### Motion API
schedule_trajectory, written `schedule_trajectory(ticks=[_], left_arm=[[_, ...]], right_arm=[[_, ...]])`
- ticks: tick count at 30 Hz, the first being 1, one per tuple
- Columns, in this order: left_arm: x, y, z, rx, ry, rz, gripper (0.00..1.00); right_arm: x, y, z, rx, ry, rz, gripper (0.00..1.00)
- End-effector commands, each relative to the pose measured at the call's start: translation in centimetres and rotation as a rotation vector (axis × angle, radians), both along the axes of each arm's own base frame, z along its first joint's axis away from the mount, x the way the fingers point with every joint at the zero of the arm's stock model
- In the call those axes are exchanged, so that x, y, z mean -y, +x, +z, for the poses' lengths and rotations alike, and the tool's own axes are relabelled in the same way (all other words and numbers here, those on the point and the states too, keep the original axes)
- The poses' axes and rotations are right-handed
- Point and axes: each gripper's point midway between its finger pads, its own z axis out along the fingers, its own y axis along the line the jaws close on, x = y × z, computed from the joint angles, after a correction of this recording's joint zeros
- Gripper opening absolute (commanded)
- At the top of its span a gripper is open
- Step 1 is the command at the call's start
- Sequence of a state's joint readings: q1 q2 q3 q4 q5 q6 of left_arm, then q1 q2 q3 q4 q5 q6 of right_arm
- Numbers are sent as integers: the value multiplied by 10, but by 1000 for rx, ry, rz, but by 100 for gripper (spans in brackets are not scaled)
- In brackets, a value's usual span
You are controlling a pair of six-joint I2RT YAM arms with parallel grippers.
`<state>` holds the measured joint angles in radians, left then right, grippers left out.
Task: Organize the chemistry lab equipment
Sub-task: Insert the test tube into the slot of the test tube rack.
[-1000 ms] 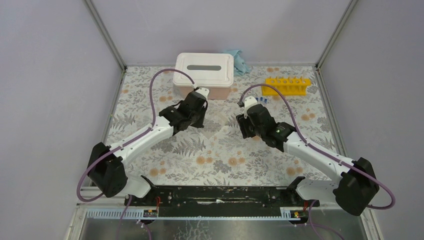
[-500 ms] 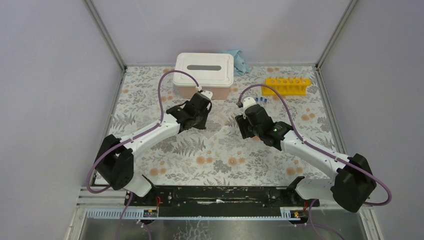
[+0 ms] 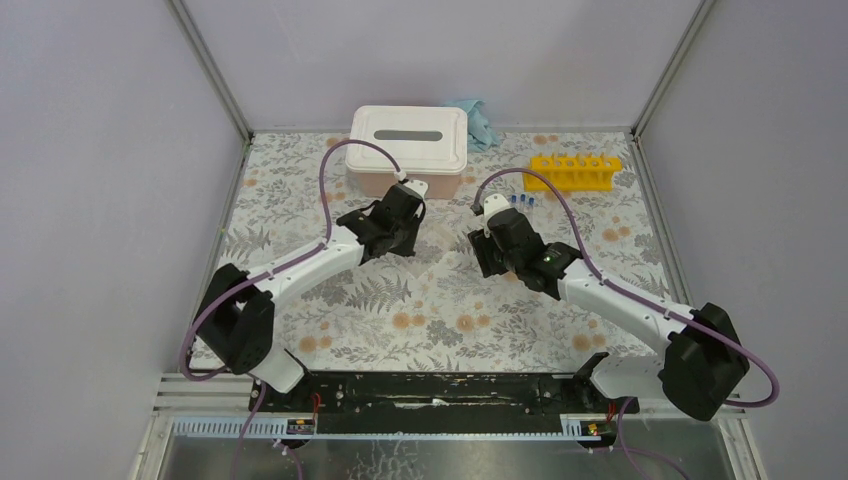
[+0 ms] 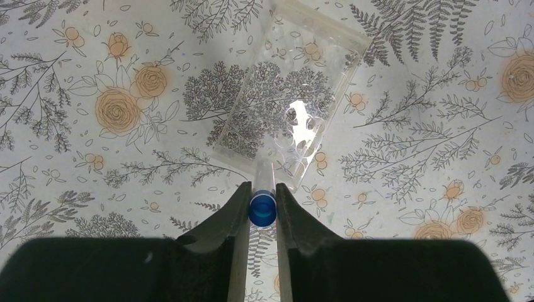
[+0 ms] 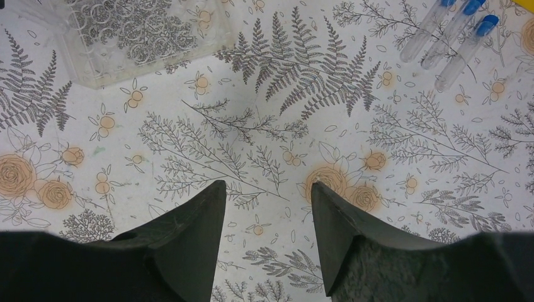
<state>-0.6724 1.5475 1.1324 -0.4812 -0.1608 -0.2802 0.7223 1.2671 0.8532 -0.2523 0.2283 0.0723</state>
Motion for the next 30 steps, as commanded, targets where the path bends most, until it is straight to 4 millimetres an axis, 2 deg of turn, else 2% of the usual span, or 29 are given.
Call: schedule_trajectory(ticks=[1,30], left_arm=[[6,13,4,46,-20,-6,13],[-3,23,-12,42,18,-3,13]], right_arm=[[-6,15,19,75,12,-13,60],[-5,26,10,62,-5,-12,61]])
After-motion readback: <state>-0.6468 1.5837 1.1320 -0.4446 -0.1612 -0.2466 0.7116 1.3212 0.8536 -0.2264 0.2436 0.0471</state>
